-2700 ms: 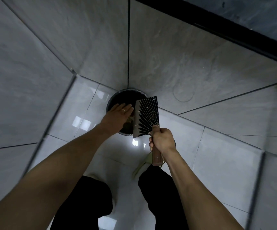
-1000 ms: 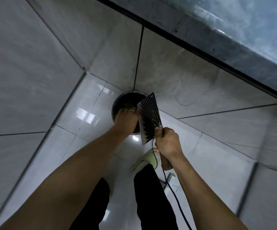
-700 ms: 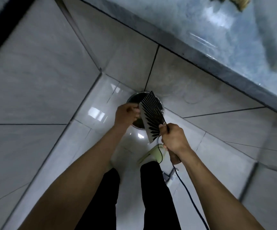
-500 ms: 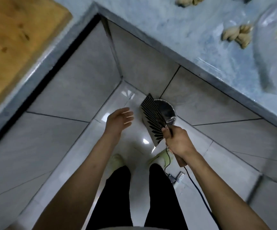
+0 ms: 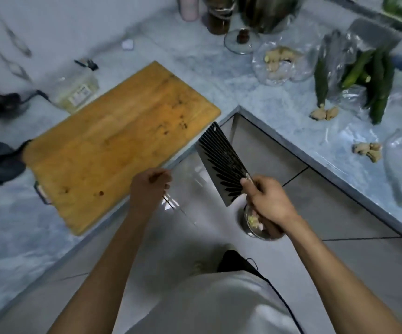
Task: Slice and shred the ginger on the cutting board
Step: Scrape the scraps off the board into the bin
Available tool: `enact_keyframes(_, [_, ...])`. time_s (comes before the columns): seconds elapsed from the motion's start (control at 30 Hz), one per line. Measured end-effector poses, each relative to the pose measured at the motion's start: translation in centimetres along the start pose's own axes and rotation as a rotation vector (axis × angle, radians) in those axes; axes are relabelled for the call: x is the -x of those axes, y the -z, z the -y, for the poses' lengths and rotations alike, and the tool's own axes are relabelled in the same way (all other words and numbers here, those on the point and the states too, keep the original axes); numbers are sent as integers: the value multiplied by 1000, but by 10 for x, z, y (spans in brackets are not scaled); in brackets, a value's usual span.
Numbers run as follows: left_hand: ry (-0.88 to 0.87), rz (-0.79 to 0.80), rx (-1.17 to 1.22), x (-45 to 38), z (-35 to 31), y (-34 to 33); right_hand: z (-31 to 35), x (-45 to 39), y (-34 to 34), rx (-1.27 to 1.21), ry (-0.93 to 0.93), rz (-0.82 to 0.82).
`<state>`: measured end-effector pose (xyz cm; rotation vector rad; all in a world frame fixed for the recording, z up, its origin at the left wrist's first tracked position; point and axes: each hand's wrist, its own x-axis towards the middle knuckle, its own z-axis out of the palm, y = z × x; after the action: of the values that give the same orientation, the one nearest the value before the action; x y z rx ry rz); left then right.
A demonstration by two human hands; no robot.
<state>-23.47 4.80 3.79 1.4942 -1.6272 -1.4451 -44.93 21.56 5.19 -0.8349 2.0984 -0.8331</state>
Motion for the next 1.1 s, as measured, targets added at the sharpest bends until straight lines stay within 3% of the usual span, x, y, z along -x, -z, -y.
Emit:
enact_keyframes(0.17, [-84, -46, -150, -40, -18, 23, 62, -61, 7, -54, 93, 38])
enact_keyframes(0.43, [-65, -12, -243, -144, -51, 8, 106, -234, 31, 148, 300, 33])
enact_keyframes(0.63, [80, 0, -219, -220, -100, -33, 126, -359, 55, -130, 158, 216])
enact_keyframes(0.87, [261, -47, -28, -272, -120, -62, 123, -436, 34, -203, 103, 259])
enact_keyframes(0.97, [289, -41, -21, -285, -117, -60, 124, -453, 30, -97, 118, 275])
enact_keyframes(1.1, [316, -71, 17, -295, -116, -55, 123, -468, 31, 306, 160, 300])
